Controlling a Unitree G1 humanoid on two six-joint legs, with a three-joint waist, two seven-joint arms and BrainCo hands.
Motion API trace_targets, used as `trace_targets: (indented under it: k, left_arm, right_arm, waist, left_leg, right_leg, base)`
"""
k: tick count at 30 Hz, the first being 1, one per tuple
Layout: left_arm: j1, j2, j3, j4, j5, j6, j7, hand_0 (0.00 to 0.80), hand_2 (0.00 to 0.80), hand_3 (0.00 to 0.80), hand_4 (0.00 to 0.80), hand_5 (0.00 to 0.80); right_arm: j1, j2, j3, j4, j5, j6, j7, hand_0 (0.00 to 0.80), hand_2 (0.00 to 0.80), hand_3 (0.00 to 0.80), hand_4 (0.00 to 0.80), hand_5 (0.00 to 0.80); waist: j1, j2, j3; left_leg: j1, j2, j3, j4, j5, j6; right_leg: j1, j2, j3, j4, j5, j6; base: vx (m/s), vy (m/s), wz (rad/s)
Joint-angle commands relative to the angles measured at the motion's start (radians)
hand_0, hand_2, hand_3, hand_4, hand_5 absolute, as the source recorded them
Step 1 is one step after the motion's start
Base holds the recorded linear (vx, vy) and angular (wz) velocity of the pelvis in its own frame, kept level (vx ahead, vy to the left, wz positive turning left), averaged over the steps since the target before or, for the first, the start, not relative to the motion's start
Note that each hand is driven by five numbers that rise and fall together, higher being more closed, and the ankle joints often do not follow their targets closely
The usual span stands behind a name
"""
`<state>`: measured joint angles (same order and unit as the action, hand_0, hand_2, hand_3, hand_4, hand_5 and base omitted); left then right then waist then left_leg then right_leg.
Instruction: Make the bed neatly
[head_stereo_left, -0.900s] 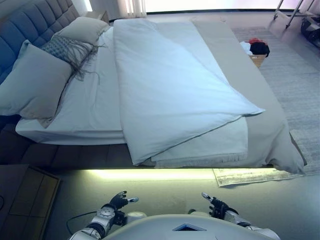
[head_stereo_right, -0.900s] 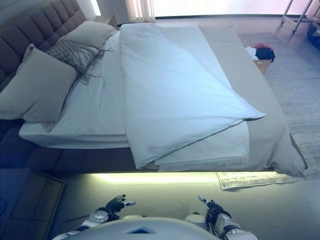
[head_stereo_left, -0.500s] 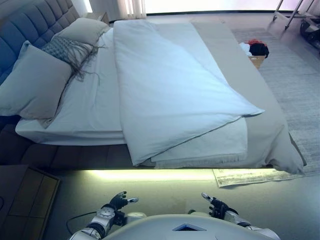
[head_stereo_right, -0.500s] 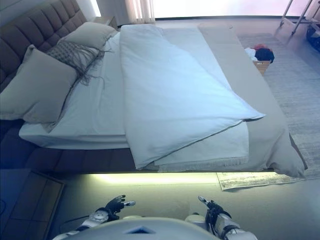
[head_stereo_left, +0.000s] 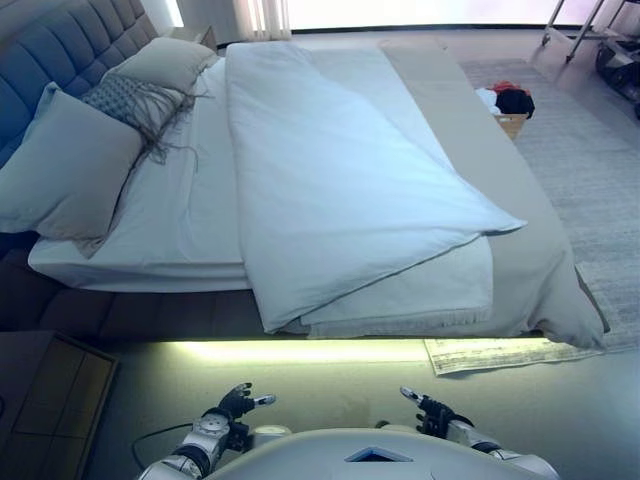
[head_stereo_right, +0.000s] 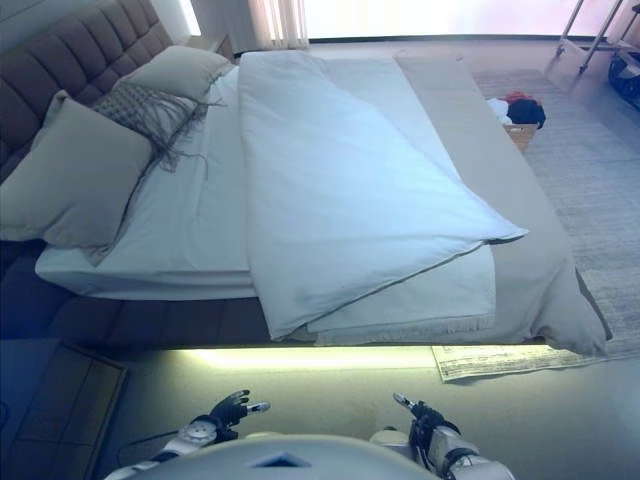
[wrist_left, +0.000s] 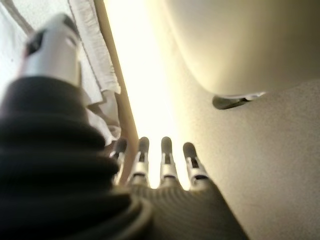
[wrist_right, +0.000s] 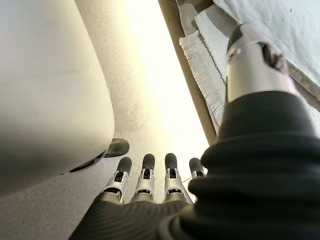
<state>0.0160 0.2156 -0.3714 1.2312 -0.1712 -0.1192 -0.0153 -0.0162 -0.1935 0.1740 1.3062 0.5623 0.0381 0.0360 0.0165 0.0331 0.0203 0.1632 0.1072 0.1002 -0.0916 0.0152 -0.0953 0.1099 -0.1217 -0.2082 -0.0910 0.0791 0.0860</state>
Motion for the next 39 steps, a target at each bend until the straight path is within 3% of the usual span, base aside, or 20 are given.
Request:
trace_targets:
  k: [1, 4, 7, 8, 10, 12, 15, 17, 19, 21, 23, 26, 32, 39]
  left_arm:
    - [-0.122, -0.047, -0.012, 0.019, -0.048, -0.016, 0.032, 0.000, 0.000, 0.000, 0.000, 0.000]
    - [-0.114, -0.049, 0.005, 0.021, -0.068, -0.016, 0.052, 0.000, 0.000, 0.000, 0.000, 0.000]
    - [-0.092, -0.048, 0.033, 0.022, -0.096, -0.015, 0.086, 0.000, 0.000, 0.000, 0.000, 0.000]
    - [-0.086, -0.045, 0.052, 0.024, -0.096, -0.012, 0.102, 0.000, 0.000, 0.000, 0.000, 0.000]
    - [-0.083, -0.044, 0.066, 0.028, -0.117, -0.025, 0.114, 0.000, 0.000, 0.000, 0.000, 0.000]
    - [-0.078, -0.043, 0.082, 0.029, -0.133, -0.029, 0.104, 0.000, 0.000, 0.000, 0.000, 0.000]
    - [-0.058, -0.051, 0.106, 0.040, -0.151, -0.038, 0.094, 0.000, 0.000, 0.000, 0.000, 0.000]
    - [-0.056, -0.053, 0.112, 0.048, -0.179, -0.039, 0.094, 0.000, 0.000, 0.000, 0.000, 0.000]
    - [-0.054, -0.060, 0.135, 0.057, -0.169, -0.038, 0.103, 0.000, 0.000, 0.000, 0.000, 0.000]
    - [-0.046, -0.067, 0.167, 0.084, -0.149, -0.053, 0.107, 0.000, 0.000, 0.000, 0.000, 0.000]
    - [-0.032, -0.057, 0.175, 0.089, -0.157, -0.061, 0.107, 0.000, 0.000, 0.000, 0.000, 0.000]
    - [-0.019, -0.035, 0.188, 0.089, -0.111, -0.051, 0.108, 0.000, 0.000, 0.000, 0.000, 0.000]
    - [-0.054, 0.009, 0.163, 0.076, -0.116, -0.046, 0.102, 0.000, 0.000, 0.000, 0.000, 0.000]
    - [-0.077, 0.003, 0.131, 0.089, -0.064, -0.036, 0.079, 0.000, 0.000, 0.000, 0.000, 0.000]
  right_arm:
    - [-0.114, 0.020, 0.011, 0.036, 0.028, -0.006, -0.006, 0.000, 0.000, 0.000, 0.000, 0.000]
    - [-0.108, 0.025, 0.004, 0.033, 0.030, -0.012, -0.003, 0.000, 0.000, 0.000, 0.000, 0.000]
    - [-0.103, 0.029, 0.005, 0.031, 0.025, -0.008, -0.001, 0.000, 0.000, 0.000, 0.000, 0.000]
    - [-0.101, 0.028, 0.007, 0.029, 0.023, 0.002, -0.003, 0.000, 0.000, 0.000, 0.000, 0.000]
    - [-0.092, 0.017, 0.011, 0.026, 0.021, 0.010, -0.012, 0.000, 0.000, 0.000, 0.000, 0.000]
    - [-0.081, -0.001, 0.003, 0.024, 0.012, 0.020, -0.024, 0.000, 0.000, 0.000, 0.000, 0.000]
    - [-0.070, -0.024, -0.020, 0.054, -0.020, 0.026, -0.026, 0.000, 0.000, 0.000, 0.000, 0.000]
    - [-0.070, -0.034, -0.031, 0.079, -0.038, 0.027, -0.017, 0.000, 0.000, 0.000, 0.000, 0.000]
    - [-0.066, -0.040, -0.043, 0.085, -0.022, 0.020, -0.030, 0.000, 0.000, 0.000, 0.000, 0.000]
    - [-0.065, -0.047, -0.057, 0.095, -0.025, 0.015, -0.043, 0.000, 0.000, 0.000, 0.000, 0.000]
    - [-0.065, -0.049, -0.073, 0.110, -0.032, 0.011, -0.027, 0.000, 0.000, 0.000, 0.000, 0.000]
    - [-0.050, -0.030, -0.087, 0.093, -0.042, 0.001, 0.006, 0.000, 0.000, 0.000, 0.000, 0.000]
    - [-0.050, 0.009, -0.054, 0.036, -0.034, -0.059, 0.030, 0.000, 0.000, 0.000, 0.000, 0.000]
    - [-0.077, 0.029, -0.039, 0.002, -0.026, -0.044, -0.016, 0.000, 0.000, 0.000, 0.000, 0.000]
  waist:
    - [0.027, -0.029, 0.075]
    - [0.027, -0.032, 0.073]
    - [0.025, -0.045, 0.083]
    - [0.026, -0.058, 0.099]
    - [0.034, -0.058, 0.130]
    - [0.038, -0.048, 0.159]
    - [0.041, -0.010, 0.173]
    - [0.056, 0.006, 0.179]
    - [0.074, 0.001, 0.184]
    - [0.083, -0.005, 0.178]
    - [0.091, -0.005, 0.163]
    - [0.096, -0.008, 0.130]
    - [0.089, -0.028, 0.086]
    - [0.101, -0.055, 0.072]
  left_leg:
    - [0.008, -0.057, -0.021, 0.004, 0.006, 0.077]
    - [0.017, -0.056, -0.024, 0.011, 0.003, 0.077]
    - [-0.007, -0.045, -0.017, 0.118, -0.022, 0.066]
    - [-0.054, -0.040, -0.002, 0.241, -0.012, 0.055]
    - [-0.177, -0.029, -0.027, 0.431, 0.105, 0.030]
    - [-0.277, -0.012, -0.041, 0.495, 0.174, 0.010]
    - [-0.270, 0.012, 0.017, 0.239, 0.207, -0.005]
    - [-0.287, 0.040, 0.047, 0.033, 0.284, -0.023]
    - [-0.367, 0.046, 0.048, 0.004, 0.298, -0.028]
    - [-0.377, 0.040, 0.038, 0.004, 0.244, -0.018]
    - [-0.343, 0.040, 0.027, 0.004, 0.238, -0.013]
    - [-0.303, 0.044, 0.058, 0.026, 0.226, -0.006]
    - [-0.252, 0.005, 0.053, 0.018, 0.174, 0.044]
    - [-0.260, -0.033, 0.058, 0.055, 0.123, 0.084]
  right_leg:
    - [0.041, 0.013, 0.012, 0.036, -0.026, -0.014]
    - [0.043, 0.013, 0.014, 0.046, -0.035, -0.018]
    - [0.029, 0.013, 0.016, 0.072, -0.043, -0.035]
    - [0.021, 0.006, 0.003, 0.090, -0.044, -0.050]
    - [0.013, 0.012, -0.006, 0.113, -0.051, -0.077]
    - [0.016, 0.016, 0.011, 0.135, -0.063, -0.089]
    - [0.040, 0.035, 0.035, 0.124, -0.081, -0.066]
    - [0.083, 0.046, 0.047, 0.099, -0.097, -0.057]
    - [0.115, 0.046, 0.061, 0.095, -0.127, -0.058]
    - [0.137, 0.028, 0.071, 0.090, -0.145, -0.049]
    - [0.165, 0.002, 0.075, 0.098, -0.163, -0.033]
    - [0.209, -0.033, 0.048, 0.115, -0.183, -0.011]
    - [0.187, -0.088, 0.033, 0.138, -0.158, 0.025]
    - [0.154, -0.147, 0.037, 0.147, -0.087, 0.046]
  base:
    - [0.070, -0.101, 0.00]
    - [0.066, -0.105, 0.00]
    - [0.069, -0.140, -0.04]
    - [0.043, -0.132, -0.06]
    - [0.042, -0.122, -0.05]
    - [0.129, 0.023, -0.04]
    - [0.277, 0.151, -0.18]
    - [0.378, 0.144, -0.19]
    - [0.312, 0.091, -0.53]
    - [0.331, 0.146, -0.24]
    - [0.412, 0.186, 0.26]
    - [0.465, 0.185, 0.19]
    - [0.335, 0.125, -0.11]
    - [0.161, 0.127, 0.06]
